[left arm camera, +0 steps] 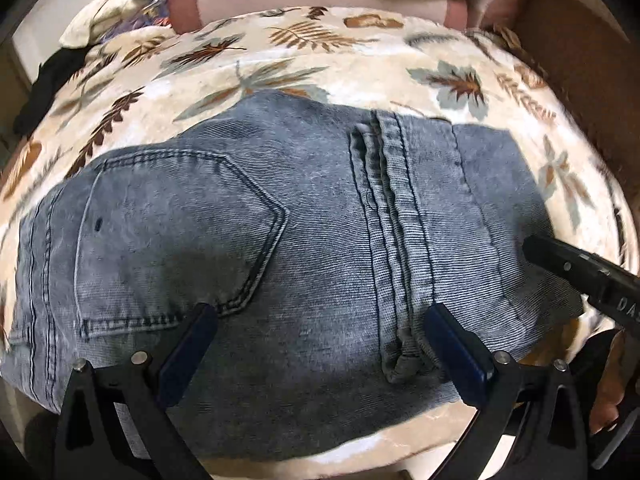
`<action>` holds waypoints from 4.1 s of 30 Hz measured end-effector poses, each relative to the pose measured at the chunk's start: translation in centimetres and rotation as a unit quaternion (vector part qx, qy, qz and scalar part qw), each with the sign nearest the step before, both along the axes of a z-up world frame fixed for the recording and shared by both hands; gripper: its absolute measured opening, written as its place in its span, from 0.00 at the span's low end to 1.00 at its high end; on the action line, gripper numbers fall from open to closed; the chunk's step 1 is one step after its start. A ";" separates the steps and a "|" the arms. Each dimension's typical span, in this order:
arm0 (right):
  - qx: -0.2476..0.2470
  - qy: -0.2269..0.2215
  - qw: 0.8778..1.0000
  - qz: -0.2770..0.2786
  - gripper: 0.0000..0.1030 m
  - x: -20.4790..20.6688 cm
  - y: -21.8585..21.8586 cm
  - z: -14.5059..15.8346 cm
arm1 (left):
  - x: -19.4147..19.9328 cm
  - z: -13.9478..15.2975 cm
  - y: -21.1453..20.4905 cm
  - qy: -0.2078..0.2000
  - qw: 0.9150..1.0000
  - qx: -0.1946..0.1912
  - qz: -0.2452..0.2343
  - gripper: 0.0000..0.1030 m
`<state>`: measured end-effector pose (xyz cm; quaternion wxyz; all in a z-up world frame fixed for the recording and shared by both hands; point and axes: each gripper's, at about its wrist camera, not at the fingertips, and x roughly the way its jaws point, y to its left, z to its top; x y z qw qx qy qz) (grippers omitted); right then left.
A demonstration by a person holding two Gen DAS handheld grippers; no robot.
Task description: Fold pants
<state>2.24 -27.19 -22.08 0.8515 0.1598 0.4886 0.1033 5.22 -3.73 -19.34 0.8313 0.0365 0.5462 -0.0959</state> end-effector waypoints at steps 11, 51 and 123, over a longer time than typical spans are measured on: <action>0.050 -0.077 0.993 0.074 0.40 -2.1 5.0 3.3 | -2.2 5.4 12.9 -0.090 0.991 0.018 0.101 1.00; 0.078 -0.096 0.991 0.055 0.40 -3.5 3.8 1.1 | 2.2 -2.4 26.8 0.116 0.928 -0.243 0.257 0.55; 0.056 -0.172 0.983 -0.036 0.22 -1.9 -4.8 4.9 | 3.4 7.9 -1.6 -0.018 0.993 -0.110 -0.048 0.18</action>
